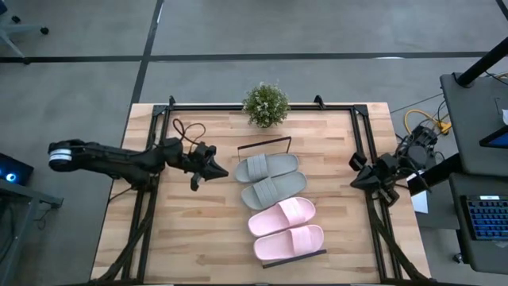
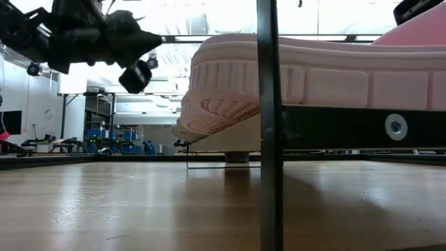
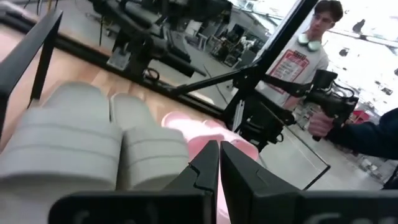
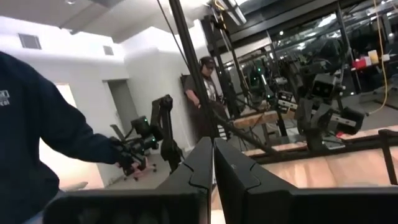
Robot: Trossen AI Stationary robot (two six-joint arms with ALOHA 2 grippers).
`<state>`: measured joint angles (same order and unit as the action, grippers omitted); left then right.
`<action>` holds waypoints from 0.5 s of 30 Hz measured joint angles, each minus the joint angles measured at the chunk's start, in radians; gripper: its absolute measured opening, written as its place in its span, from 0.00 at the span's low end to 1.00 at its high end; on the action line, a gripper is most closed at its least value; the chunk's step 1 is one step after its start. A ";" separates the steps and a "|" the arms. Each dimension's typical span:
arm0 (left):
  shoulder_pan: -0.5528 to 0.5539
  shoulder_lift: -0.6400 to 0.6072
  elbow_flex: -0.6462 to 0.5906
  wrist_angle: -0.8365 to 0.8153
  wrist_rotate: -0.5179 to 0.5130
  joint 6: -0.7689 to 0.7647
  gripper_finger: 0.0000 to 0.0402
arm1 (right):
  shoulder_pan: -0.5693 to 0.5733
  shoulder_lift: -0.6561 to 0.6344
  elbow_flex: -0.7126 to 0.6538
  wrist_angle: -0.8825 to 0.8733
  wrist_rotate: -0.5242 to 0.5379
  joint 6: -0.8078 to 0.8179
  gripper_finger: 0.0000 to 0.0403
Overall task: Pick and place slides into the shelf
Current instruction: Return to Home Position
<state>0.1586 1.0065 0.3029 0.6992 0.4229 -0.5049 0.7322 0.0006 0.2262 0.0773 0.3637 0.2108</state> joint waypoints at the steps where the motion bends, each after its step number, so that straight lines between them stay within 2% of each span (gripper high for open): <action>1: 0.001 -0.008 -0.012 0.003 0.000 -0.010 0.00 | 0.000 0.000 0.010 -0.017 0.000 0.000 0.02; 6: 0.009 -0.089 -0.098 0.104 -0.001 -0.057 0.00 | 0.000 0.000 0.036 -0.042 0.001 -0.020 0.02; 15: 0.018 -0.276 -0.200 0.062 -0.047 -0.085 0.00 | 0.000 0.000 0.008 -0.028 0.005 -0.020 0.02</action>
<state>0.1768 0.7306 0.1034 0.7607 0.3754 -0.5897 0.7322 0.0006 0.2342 0.0490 0.3691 0.1904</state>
